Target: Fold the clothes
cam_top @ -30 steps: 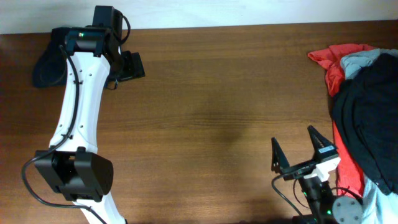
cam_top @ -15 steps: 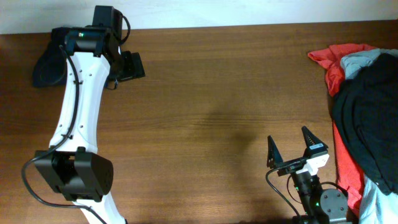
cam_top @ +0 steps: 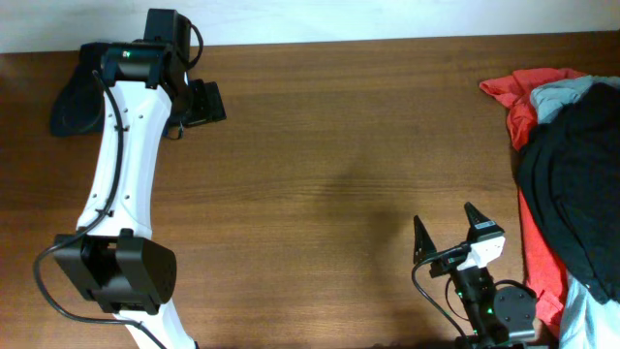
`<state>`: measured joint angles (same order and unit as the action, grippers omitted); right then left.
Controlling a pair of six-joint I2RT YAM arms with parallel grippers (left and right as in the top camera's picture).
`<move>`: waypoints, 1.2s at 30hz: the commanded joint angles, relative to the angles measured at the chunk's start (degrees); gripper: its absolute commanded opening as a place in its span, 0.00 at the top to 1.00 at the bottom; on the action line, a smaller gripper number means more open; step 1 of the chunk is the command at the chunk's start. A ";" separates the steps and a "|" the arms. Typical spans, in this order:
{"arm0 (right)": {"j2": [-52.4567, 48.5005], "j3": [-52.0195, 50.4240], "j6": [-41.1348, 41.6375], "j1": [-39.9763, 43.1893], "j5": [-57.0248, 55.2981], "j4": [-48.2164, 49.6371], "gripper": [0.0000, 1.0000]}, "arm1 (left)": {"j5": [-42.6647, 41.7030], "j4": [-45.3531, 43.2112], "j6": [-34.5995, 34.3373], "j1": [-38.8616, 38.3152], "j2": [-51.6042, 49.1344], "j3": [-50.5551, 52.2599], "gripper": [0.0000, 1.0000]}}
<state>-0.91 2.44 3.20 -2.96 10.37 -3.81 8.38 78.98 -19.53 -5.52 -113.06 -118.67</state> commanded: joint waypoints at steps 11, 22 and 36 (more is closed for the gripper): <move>0.70 -0.42 0.26 0.37 -0.52 -3.69 0.01 | -0.20 -0.13 -0.55 -0.07 0.50 0.26 0.01; 0.46 -0.42 0.26 0.37 -0.55 -3.65 0.01 | -0.20 -0.11 -0.55 -0.07 0.50 0.26 0.00; 0.46 -0.42 0.26 0.37 -0.55 -3.65 0.01 | -0.20 -0.11 -0.55 -0.07 0.50 0.26 0.01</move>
<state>-0.91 2.42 3.18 -2.96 10.35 -7.31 8.38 78.98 -19.53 -5.50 -113.06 -118.69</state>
